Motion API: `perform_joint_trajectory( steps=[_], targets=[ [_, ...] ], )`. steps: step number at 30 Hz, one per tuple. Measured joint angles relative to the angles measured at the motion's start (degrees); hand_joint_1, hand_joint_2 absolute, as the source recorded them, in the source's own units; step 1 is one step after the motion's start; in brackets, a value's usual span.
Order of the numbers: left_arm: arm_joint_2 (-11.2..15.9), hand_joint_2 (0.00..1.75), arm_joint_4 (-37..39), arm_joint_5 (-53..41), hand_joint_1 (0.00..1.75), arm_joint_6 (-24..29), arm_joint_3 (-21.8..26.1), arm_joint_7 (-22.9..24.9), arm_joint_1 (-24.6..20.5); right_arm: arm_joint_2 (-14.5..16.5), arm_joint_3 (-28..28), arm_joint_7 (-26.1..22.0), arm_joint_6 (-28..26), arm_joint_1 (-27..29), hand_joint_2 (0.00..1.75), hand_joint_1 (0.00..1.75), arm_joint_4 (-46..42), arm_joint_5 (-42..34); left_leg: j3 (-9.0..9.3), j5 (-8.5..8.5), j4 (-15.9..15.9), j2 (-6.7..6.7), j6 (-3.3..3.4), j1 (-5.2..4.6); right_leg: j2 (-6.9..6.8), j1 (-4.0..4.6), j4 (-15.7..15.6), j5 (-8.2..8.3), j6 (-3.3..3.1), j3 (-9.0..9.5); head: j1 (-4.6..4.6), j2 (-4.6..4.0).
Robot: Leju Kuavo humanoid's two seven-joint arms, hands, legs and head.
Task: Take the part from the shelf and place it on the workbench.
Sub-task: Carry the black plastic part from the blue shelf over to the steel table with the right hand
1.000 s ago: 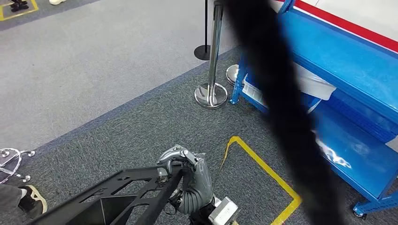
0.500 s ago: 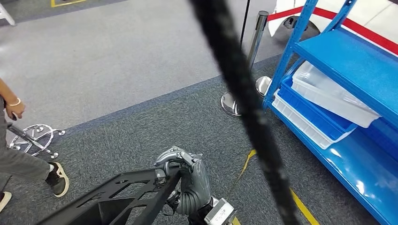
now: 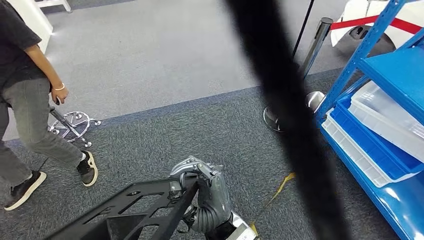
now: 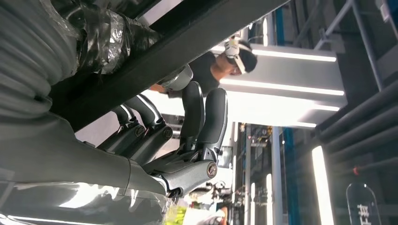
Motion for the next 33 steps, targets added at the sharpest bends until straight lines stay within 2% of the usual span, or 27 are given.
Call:
perform_joint_trajectory(
  steps=[1, 2, 4, 6, 7, 8, 9, 10, 11, 12, 13, 15, 16, 17, 18, 19, 20, 21, 23, 24, 25, 26, 27, 28, 30, 32, 33],
  targets=[
    [-0.1, 1.75, 0.0, -0.3, 0.0, 0.1, 0.0, -0.2, 0.1, 0.0, -0.1, 0.0, 0.0, 0.1, 1.75, 1.75, -0.1, -0.1, 0.97, 0.43, -2.0, 0.86, 0.44, -0.31, -0.46, 0.11, 0.0, -0.15, 0.25, 0.16, 0.03, 0.0],
    [-0.2, 1.75, 0.0, -0.7, 0.0, 0.5, 0.0, -0.3, 0.1, 0.0, -0.2, -0.1, 0.0, 0.2, 1.75, 1.75, -0.2, -0.2, 1.19, 0.2, -2.7, 1.12, 0.84, -0.61, -0.92, 0.2, -0.2, -0.26, 0.55, 0.27, 0.04, 0.0],
    [-0.5, 1.75, 0.0, -1.8, 0.0, 1.7, 0.0, 0.0, 0.3, 0.0, -0.5, -0.4, 0.0, 0.5, 1.75, 1.75, -0.4, -0.2, 1.27, 0.28, -3.3, -0.14, 1.67, -0.53, -1.8, 0.29, -0.5, -0.49, 1.25, 0.66, 0.06, 0.0],
    [-0.7, 1.75, 0.0, -2.2, 0.0, 2.3, 0.0, 0.4, 0.4, -0.1, -0.7, -0.6, 0.0, 0.7, 1.75, 1.75, -0.6, -0.2, 2.13, 0.59, -4.3, -1.33, 2.42, -0.15, -0.43, 0.27, 0.8, -1.61, 1.75, 0.57, 0.24, -0.01],
    [-0.8, 1.75, 0.0, -2.3, 0.0, 2.5, 0.0, 0.4, 0.3, -0.1, -0.8, -0.6, 0.0, 0.8, 1.75, 1.75, -0.6, -0.1, 2.64, 0.75, -4.7, -1.9, 2.76, 0.07, 0.93, 0.26, 3.2, -2.93, 1.85, -0.44, 0.35, -0.01],
    [-1.0, 1.75, 0.0, -2.4, 0.0, 2.6, 0.0, 0.5, 0.2, -0.2, -0.9, -0.7, 0.0, 1.0, 1.75, 1.75, -0.6, -0.1, 2.82, 0.73, -4.8, -2.47, 2.96, -0.01, 2.35, 0.24, 6.7, -4.56, 1.82, -2.15, 0.43, -0.01],
    [-1.1, 1.75, 0.0, -2.4, 0.0, 2.6, 0.0, 0.5, 0.2, -0.3, -0.9, -0.7, 0.0, 1.1, 1.75, 1.75, -0.7, -0.1, 2.88, 0.67, -4.8, -3.13, 3.15, -0.04, 3.15, 0.24, 10.6, -6.06, 1.79, -4.32, 0.42, 0.0],
    [-1.3, 1.75, 0.0, -2.4, 0.0, 2.7, 0.0, 0.5, 0.1, -0.3, -1.0, -0.7, 0.0, 1.3, 1.75, 1.75, -0.7, -0.1, 2.93, 0.57, -4.7, -3.88, 3.2, -0.07, 3.55, 0.26, 13.7, -6.8, 1.8, -6.23, 0.41, 0.0],
    [-1.3, 1.75, 0.0, -2.4, 0.0, 2.9, 0.0, 0.6, 0.2, -0.4, -1.0, -0.7, 0.0, 1.4, 1.75, 1.75, -0.7, 0.1, 3.02, 0.43, -4.6, -4.69, 3.18, -0.09, 3.72, 0.25, 15.0, -6.42, 1.83, -7.36, 0.4, 0.0],
    [-1.4, 1.75, 0.0, -2.3, 0.0, 3.3, 0.0, 0.7, 0.2, -0.4, -1.1, -0.4, 0.0, 1.4, 1.75, 1.75, -0.7, 0.6, 3.15, 0.24, -4.4, -5.53, 3.09, -0.07, 3.87, 0.21, 14.0, -4.86, 1.84, -7.37, 0.42, 0.0],
    [-1.5, 1.75, 0.0, -2.2, 0.0, 3.9, 0.0, 0.6, 0.3, -0.5, -1.1, -0.1, 0.0, 1.4, 1.75, 1.75, -0.7, 1.2, 3.28, -0.01, -4.1, -6.39, 2.93, -0.02, 4.23, 0.12, 11.0, -2.47, 1.84, -6.37, 0.49, 0.0],
    [-1.6, 1.75, 0.0, -2.1, 0.0, 5.2, 0.0, 0.3, 0.4, -0.5, -1.1, 1.0, 0.0, 1.1, 1.75, 1.75, -0.9, 2.5, 3.08, -0.72, -3.1, -7.96, 2.43, 0.03, 6.86, -0.26, 4.0, 0.9, 1.79, -3.64, 0.89, 0.0],
    [-1.6, 1.75, 0.0, -2.1, 0.0, 5.7, 0.0, 0.1, 0.3, -0.5, -1.1, 1.5, 0.0, 0.9, 1.75, 1.75, -1.0, 3.1, 2.73, -0.95, -2.6, -8.64, 2.09, 0.05, 8.13, -0.42, 1.9, 1.46, 1.74, -2.82, 1.14, 0.0],
    [-1.6, 1.75, 0.0, -2.3, 0.0, 6.1, 0.0, 0.1, 0.3, -0.5, -1.1, 1.9, 0.0, 0.7, 1.75, 1.75, -1.1, 3.7, 2.3, -1.08, -2.3, -9.24, 1.74, 0.14, 9.02, -0.45, 1.1, 1.27, 1.62, -2.53, 1.5, 0.0],
    [-1.6, 1.75, 0.0, -2.6, 0.0, 6.6, 0.0, 0.1, 0.3, -0.4, -1.1, 2.2, 0.0, 0.5, 1.75, 1.75, -1.1, 4.3, 1.92, -1.06, -2.2, -9.88, 1.32, 0.23, 9.01, -0.34, 0.9, 1.13, 1.41, -2.49, 1.87, 0.0],
    [-1.5, 1.75, 0.0, -3.0, 0.0, 7.2, 0.0, 0.1, 0.4, -0.2, -1.1, 2.3, 0.0, 0.2, 1.75, 1.75, -1.1, 5.1, 1.76, -1.0, -2.4, -10.38, 0.97, 0.42, 8.37, -0.34, 0.9, 1.16, 1.08, -2.39, 2.34, 0.0],
    [-1.3, 1.75, 0.0, -3.4, 0.0, 7.9, 0.0, -0.1, 0.5, 0.0, -1.1, 2.3, 0.0, 0.1, 1.75, 1.75, -1.0, 6.1, 1.63, -1.09, -2.2, -9.85, 0.64, 0.46, 7.68, -0.33, 0.6, 1.16, 0.72, -2.14, 2.87, 0.0],
    [-1.2, 1.75, 0.0, -3.7, 0.0, 8.6, 0.0, -0.5, 0.6, 0.4, -1.1, 2.3, 0.0, -0.1, 1.75, 1.75, -1.0, 7.3, 1.21, -1.5, -1.3, -8.54, 0.27, 0.38, 6.89, -0.38, 0.4, 1.14, 0.37, -1.83, 3.22, 0.0],
    [-1.0, 1.75, 0.0, -4.1, 0.0, 9.4, 0.0, -1.3, 0.5, 1.0, -1.3, 2.4, 0.0, -0.1, 1.75, 1.75, -1.0, 9.4, -1.14, -3.54, 3.2, -4.99, -0.34, 0.3, 5.08, -0.32, 0.0, 0.93, -0.2, -1.23, 3.81, 0.0],
    [-0.8, 1.75, 0.0, -4.3, 0.0, 9.4, -0.1, -1.4, 0.4, 1.2, -1.5, 2.4, 0.0, 0.0, 1.75, 1.75, -1.0, 9.9, -3.06, -4.87, 6.4, -4.01, -0.59, 0.39, 4.14, -0.2, 0.0, 0.73, -0.41, -1.04, 4.01, 0.0],
    [-0.7, 1.75, 0.0, -4.6, 0.0, 9.4, -0.1, -1.4, 0.3, 1.3, -1.6, 2.3, 0.0, 0.1, 1.75, 1.75, -1.0, 10.1, -4.84, -5.8, 9.4, -3.66, -0.74, 0.51, 3.2, -0.1, 0.0, 0.52, -0.56, -0.88, 4.26, 0.0],
    [-0.4, 1.75, 0.0, -4.9, 0.0, 9.3, -0.1, -1.2, 0.3, 1.5, -1.8, 2.3, 0.0, 0.2, 1.75, 1.75, -1.0, 10.2, -5.94, -5.88, 11.0, -3.49, -0.81, 0.57, 2.31, 0.0, 0.0, 0.32, -0.64, -0.7, 4.41, 0.0],
    [-0.2, 1.75, 0.0, -5.2, 0.0, 9.2, -0.2, -1.0, 0.3, 1.7, -2.0, 2.2, 0.0, 0.4, 1.75, 1.75, -1.0, 10.2, -6.06, -5.01, 10.8, -3.3, -0.76, 0.58, 1.5, 0.07, 0.0, 0.1, -0.65, -0.48, 4.5, 0.0],
    [0.0, 1.75, 0.0, -5.3, 0.0, 9.2, -0.2, -0.8, 0.4, 1.8, -2.1, 2.1, 0.0, 0.5, 1.75, 1.75, -1.0, 10.1, -5.09, -3.31, 8.6, -2.96, -0.58, 0.55, 0.78, 0.15, 0.0, -0.11, -0.64, -0.21, 4.53, 0.0],
    [0.5, 1.75, 0.0, -5.4, 0.0, 9.2, -0.2, -0.5, 0.4, 2.0, -2.3, 2.1, 0.0, 0.6, 1.75, 1.75, -1.0, 9.9, -1.65, -0.02, 1.7, -0.44, 0.29, 0.02, -0.39, 0.39, 0.0, -0.57, -0.44, 0.41, 4.59, 0.0],
    [0.7, 1.75, 0.0, -5.6, 0.0, 9.3, -0.2, -0.4, 0.3, 2.1, -2.4, 2.1, 0.0, 0.6, 1.75, 1.75, -1.0, 10.1, 0.26, 0.9, -2.3, 1.51, 1.19, -0.72, -1.39, 0.6, -0.1, -0.95, 0.04, 0.81, 4.83, 0.0],
    [0.8, 1.75, 0.0, -5.7, 0.0, 9.2, -0.2, -0.5, 0.3, 2.1, -2.4, 2.1, 0.0, 0.6, 1.75, 1.75, -1.1, 10.3, 0.23, 0.64, -2.6, 1.39, 1.44, -0.96, -1.94, 0.68, -0.3, -1.07, 0.34, 0.97, 5.05, 0.0]
  ],
)
